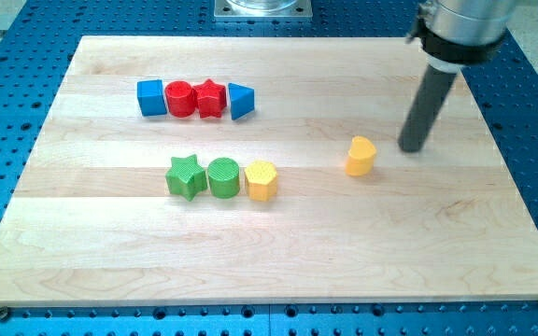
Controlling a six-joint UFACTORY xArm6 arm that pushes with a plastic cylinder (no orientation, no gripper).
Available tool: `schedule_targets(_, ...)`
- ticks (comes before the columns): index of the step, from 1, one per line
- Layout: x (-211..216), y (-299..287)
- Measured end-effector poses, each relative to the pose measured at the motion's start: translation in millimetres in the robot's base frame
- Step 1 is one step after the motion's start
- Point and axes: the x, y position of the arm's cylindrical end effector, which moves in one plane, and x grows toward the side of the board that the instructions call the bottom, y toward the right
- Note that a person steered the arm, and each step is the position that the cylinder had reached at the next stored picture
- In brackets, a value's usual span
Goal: Push the heart to the right of the hexagon
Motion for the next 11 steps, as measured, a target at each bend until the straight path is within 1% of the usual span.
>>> schedule_targets(1, -9.3, -50.6)
schedule_targets(2, 20.0, -74.4)
schedule_targets(3, 67.9, -73.9)
schedule_targets(4, 71.7, -56.1)
schedule_targets(5, 52.3, -22.1)
schedule_targets(7, 49.2, 58.7)
schedule_targets(8, 66.8, 64.2)
schedule_targets(9, 78.4, 18.0)
schedule_targets(11, 78.3, -56.7)
